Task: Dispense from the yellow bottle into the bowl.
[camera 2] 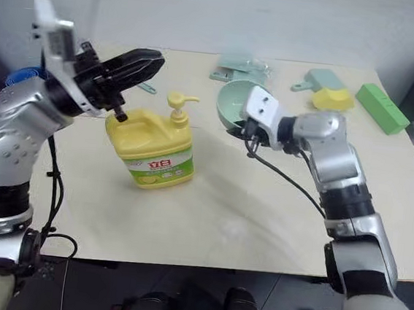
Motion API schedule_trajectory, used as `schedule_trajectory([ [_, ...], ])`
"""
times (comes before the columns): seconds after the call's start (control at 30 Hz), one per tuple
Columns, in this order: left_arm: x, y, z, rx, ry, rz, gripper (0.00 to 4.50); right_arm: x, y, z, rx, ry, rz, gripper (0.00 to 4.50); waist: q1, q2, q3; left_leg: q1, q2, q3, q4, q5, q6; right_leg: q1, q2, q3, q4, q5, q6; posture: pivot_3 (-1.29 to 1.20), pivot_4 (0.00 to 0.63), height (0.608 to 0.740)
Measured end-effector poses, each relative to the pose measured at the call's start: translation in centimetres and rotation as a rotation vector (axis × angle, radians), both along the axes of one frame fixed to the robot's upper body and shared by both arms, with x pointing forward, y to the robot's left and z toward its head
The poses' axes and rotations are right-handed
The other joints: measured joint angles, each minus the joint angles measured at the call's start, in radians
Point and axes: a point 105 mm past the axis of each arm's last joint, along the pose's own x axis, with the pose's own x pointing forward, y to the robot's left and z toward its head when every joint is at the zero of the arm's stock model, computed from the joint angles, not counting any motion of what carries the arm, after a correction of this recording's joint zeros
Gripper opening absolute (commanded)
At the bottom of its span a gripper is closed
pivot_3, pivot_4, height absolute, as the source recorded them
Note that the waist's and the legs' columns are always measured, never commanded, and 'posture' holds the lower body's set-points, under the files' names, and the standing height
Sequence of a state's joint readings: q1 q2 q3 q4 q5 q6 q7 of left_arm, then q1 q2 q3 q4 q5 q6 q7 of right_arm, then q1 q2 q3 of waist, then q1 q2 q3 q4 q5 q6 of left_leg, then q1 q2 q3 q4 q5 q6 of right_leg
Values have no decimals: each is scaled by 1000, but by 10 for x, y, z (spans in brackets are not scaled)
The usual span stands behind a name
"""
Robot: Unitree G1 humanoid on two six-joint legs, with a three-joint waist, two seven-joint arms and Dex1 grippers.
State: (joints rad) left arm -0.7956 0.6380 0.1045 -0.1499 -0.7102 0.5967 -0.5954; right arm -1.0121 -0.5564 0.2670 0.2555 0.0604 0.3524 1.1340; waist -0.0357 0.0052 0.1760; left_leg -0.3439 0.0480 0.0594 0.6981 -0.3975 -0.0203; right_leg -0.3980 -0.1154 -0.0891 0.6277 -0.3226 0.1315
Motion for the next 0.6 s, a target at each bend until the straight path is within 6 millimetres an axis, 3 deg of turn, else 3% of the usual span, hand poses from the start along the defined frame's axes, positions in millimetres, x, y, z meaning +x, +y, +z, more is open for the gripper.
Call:
schedule_trajectory([
  [0.1,13,-3,-10,64,-24,53,52,-3,13,6,-16,23,35,0,-3,0,0,-3,0,-2,1,0,0,-3,0,-2,0,0,0,0,150,740],
  [0.17,10,-14,-15,78,-23,-6,52,-5,21,15,-16,16,49,0,-5,0,0,-11,0,-5,3,0,0,-10,0,-4,2,0,0,0,150,740],
  [0.3,7,-25,-17,61,-13,-53,52,-12,28,17,-31,24,79,0,-10,0,0,-12,0,-6,4,0,0,-11,-1,-4,4,0,0,0,150,740],
  [0.6,16,-22,-22,54,47,10,52,-24,31,20,-52,44,116,0,-23,0,0,-12,0,-7,7,1,-1,-11,-1,-4,10,0,0,0,150,740],
])
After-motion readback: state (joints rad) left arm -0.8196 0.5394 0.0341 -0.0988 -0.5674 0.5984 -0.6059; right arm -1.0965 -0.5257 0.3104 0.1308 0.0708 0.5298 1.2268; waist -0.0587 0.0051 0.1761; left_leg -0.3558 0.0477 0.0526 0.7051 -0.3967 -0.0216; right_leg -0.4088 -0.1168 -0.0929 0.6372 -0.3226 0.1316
